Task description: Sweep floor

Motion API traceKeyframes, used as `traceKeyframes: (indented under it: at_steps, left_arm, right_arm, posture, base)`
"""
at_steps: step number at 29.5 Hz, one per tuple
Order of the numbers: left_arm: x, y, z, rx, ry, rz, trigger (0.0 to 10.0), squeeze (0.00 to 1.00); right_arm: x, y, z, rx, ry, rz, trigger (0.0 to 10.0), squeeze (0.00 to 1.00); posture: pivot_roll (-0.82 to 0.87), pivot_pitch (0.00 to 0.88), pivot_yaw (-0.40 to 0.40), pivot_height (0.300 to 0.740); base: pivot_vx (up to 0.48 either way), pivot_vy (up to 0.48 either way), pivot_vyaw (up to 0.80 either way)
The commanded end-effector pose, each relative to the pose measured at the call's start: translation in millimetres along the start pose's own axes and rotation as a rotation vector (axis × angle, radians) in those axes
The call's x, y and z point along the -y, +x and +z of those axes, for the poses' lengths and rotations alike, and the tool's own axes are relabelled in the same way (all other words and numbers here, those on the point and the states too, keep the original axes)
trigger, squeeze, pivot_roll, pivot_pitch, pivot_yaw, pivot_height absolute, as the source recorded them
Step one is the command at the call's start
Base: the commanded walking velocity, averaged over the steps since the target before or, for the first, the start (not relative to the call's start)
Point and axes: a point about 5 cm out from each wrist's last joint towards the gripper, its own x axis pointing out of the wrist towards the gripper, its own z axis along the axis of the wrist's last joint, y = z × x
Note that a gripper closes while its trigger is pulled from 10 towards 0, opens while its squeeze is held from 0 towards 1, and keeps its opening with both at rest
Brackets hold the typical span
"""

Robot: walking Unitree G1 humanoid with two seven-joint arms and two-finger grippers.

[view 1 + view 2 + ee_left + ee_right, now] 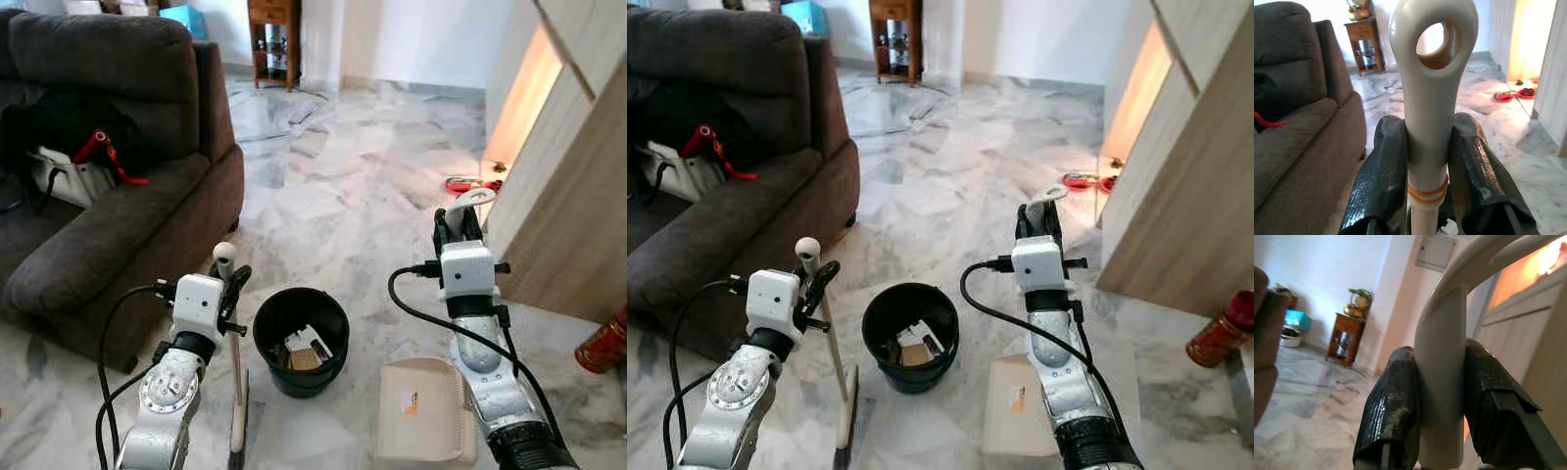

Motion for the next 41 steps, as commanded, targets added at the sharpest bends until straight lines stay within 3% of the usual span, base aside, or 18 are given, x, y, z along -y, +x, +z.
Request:
traceKeyframes:
  at_steps: [1,20,41]
  left_arm:
    - [-1.6,2.2,5.2,0.029,0.010,0.002,10.0,0.00]
    - [0.3,2.9,5.2,0.035,0.000,0.009,10.0,0.00]
    - [0.2,5.6,5.3,0.041,0.003,0.010,10.0,0.00]
  right_arm:
    - [0.3,5.0,6.2,0.034,-0.002,0.007,10.0,0.00]
    - [-0.2,6.0,6.7,0.036,0.001,0.017,10.0,0.00]
    - [-1.7,5.8,4.9,0.023,0.007,0.018,10.0,0.00]
  posture:
    - [-0.03,0.000,0.022,0.740]
    - [-0.03,0.000,0.014,0.740]
    - [-0.03,0.000,0.018,0.740]
  base:
    - [-0.247,0.000,0.00]
    - [-0.229,0.000,0.00]
    - [-0.023,0.000,0.00]
